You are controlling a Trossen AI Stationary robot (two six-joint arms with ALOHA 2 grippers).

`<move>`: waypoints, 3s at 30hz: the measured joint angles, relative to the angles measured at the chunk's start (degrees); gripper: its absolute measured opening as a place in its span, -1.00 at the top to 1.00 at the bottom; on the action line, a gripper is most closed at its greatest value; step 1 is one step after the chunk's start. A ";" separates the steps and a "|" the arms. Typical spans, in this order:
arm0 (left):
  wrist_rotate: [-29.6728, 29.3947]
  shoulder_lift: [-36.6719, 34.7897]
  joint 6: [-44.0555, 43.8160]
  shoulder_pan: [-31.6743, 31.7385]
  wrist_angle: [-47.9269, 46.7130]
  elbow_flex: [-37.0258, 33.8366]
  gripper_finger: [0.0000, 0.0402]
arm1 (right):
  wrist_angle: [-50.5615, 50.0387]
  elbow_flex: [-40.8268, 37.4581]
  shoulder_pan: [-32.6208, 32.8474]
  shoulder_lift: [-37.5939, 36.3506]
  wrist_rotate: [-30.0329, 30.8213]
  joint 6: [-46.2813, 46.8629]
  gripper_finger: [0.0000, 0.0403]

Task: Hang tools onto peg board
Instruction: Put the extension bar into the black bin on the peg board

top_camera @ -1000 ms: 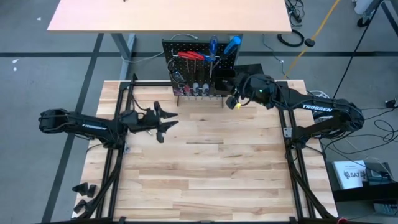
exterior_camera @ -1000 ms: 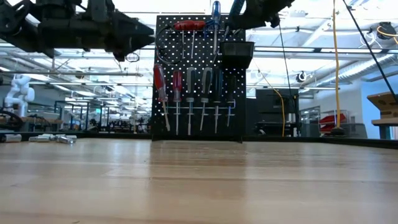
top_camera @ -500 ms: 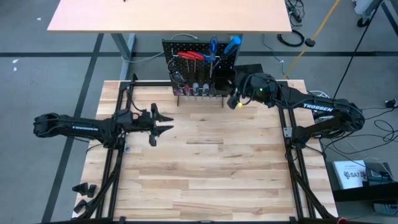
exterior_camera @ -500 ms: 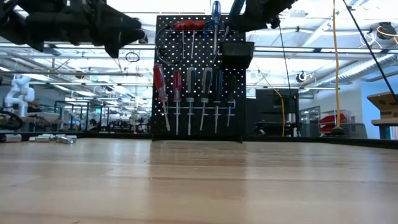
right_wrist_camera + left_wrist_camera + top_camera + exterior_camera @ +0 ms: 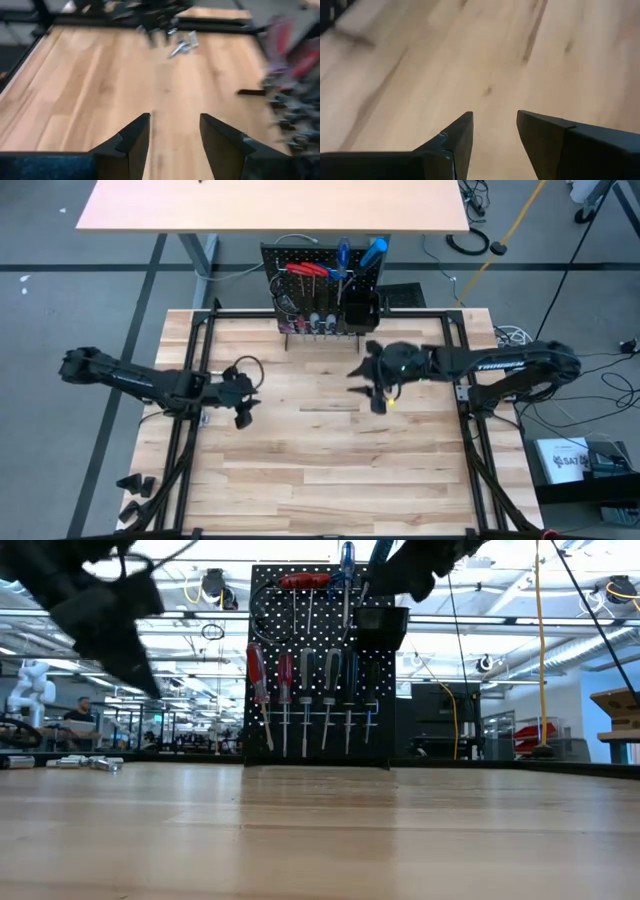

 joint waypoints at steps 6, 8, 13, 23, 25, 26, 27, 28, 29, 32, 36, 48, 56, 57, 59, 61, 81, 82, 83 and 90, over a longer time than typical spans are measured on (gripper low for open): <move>2.19 3.80 7.47 -0.02 -2.27 -0.51 0.20 | 5.36 -1.15 2.76 4.31 0.20 -4.82 0.18; -0.32 4.94 4.73 0.39 -2.35 -0.41 0.20 | 6.46 -1.16 2.81 4.95 0.20 -4.92 0.18; -7.06 6.62 -15.19 3.92 -3.02 -0.41 0.20 | 7.86 -1.15 2.76 4.79 0.27 -4.96 0.18; 2.21 6.84 -39.39 8.14 -15.20 -0.41 0.20 | 7.56 -1.15 2.81 4.54 0.28 -3.42 0.18; 2.76 6.84 -42.31 8.13 -18.34 -0.41 0.21 | 7.62 -1.15 2.81 4.54 0.28 -3.49 0.18; 2.72 6.84 -43.58 8.11 -19.82 -0.41 0.21 | 7.59 -1.15 2.81 4.54 0.27 -3.69 0.18; 2.20 6.84 -44.86 8.11 -20.81 -0.41 0.21 | 7.58 -1.15 2.81 4.54 0.27 -3.97 0.18; 1.09 6.84 -46.21 8.11 -21.26 -0.41 0.21 | 7.57 -1.15 2.81 4.54 0.27 -4.35 0.18; -0.02 6.84 -47.12 8.13 -21.37 -0.41 0.21 | 7.59 -1.15 2.81 4.54 0.28 -4.66 0.18; -2.25 6.95 -48.18 8.13 -21.06 -0.41 0.21 | 7.58 -1.15 2.81 4.54 0.28 -5.13 0.18; -3.60 8.16 -51.34 8.11 -20.33 -0.41 0.21 | 7.59 -1.15 2.81 4.54 0.27 -6.67 0.18; -3.62 17.07 -54.46 8.12 -16.65 -0.43 0.21 | 7.36 -1.15 2.81 4.54 0.26 -7.58 0.18; -5.32 19.80 -55.89 9.10 -13.72 -0.42 0.21 | 7.35 -1.15 2.81 4.54 0.26 -7.58 0.18; -5.33 20.08 -56.40 9.34 -13.77 -0.41 0.21 | 7.34 -1.15 2.81 4.54 0.26 -7.58 0.18; -5.20 20.82 -56.98 9.71 -14.08 -0.44 0.21 | 7.34 -1.15 2.81 4.54 0.26 -7.58 0.18; -5.17 21.64 -57.06 10.01 -13.99 -0.45 0.20 | 7.34 -1.15 2.81 4.54 0.24 -7.58 0.18; -2.53 25.01 -49.10 10.29 -11.67 -0.32 0.23 | 7.31 -1.15 2.81 4.54 0.24 -7.58 0.18; -2.30 25.01 -48.99 10.29 -11.57 -0.32 0.26 | 7.31 -1.15 2.81 4.54 0.26 -7.58 0.18; -2.02 25.01 -48.60 10.29 -11.37 -0.32 0.29 | 7.31 -1.15 2.81 4.54 0.26 -7.58 0.18; -1.36 25.03 -46.09 10.29 -9.91 -0.37 0.63 | 7.31 -1.15 2.81 4.54 0.24 -7.58 0.18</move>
